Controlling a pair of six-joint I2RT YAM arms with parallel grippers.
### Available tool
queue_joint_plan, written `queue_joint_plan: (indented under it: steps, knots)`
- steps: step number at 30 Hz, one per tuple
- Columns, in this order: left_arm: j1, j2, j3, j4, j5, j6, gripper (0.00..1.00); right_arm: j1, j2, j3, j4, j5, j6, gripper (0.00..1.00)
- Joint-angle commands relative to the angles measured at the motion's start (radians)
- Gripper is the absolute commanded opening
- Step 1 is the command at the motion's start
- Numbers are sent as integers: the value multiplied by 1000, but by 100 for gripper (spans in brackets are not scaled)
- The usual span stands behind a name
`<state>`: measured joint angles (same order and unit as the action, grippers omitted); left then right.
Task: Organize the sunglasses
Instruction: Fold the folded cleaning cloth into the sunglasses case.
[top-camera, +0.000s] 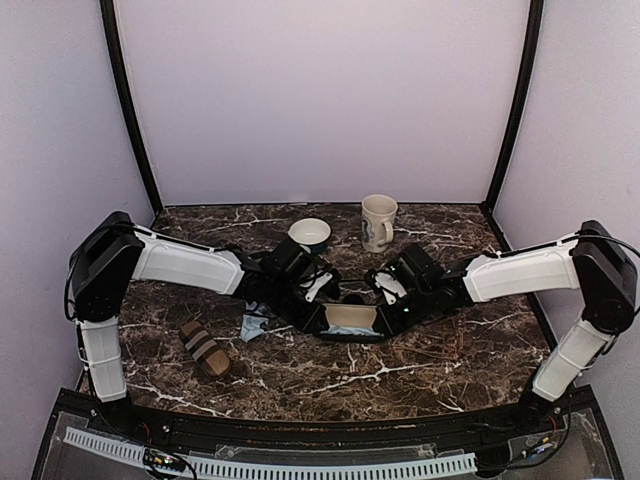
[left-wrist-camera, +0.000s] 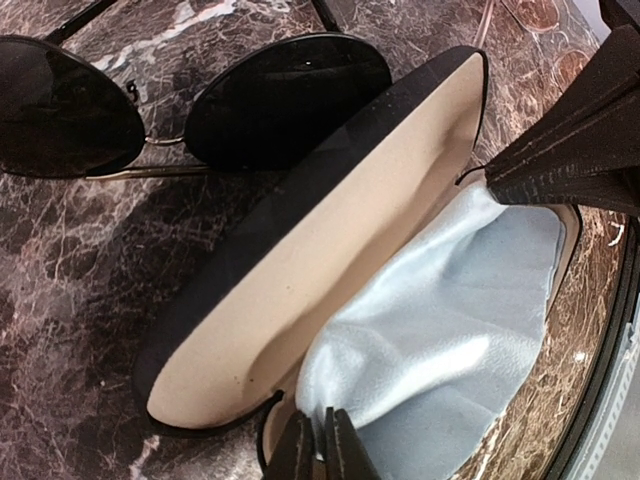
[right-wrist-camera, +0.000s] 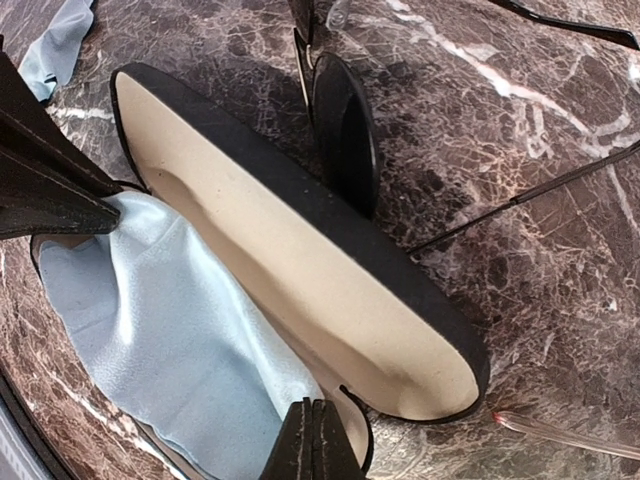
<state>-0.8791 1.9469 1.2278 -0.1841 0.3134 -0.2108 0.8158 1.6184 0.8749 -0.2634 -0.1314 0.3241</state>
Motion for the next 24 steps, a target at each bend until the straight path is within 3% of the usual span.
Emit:
queue_joint_plan:
  steps: [1,15,24]
  knots:
    - [-4,-15,27,-32,0,9,9,-5,-17,13,4,-15,-9,3]
    - [-11,-38,40,-56,-20,15,16,-6,-18,30,-18,-13,-11,9]
    - [-11,-35,39,-59,-26,31,13,-6,-44,33,-26,-6,-15,8]
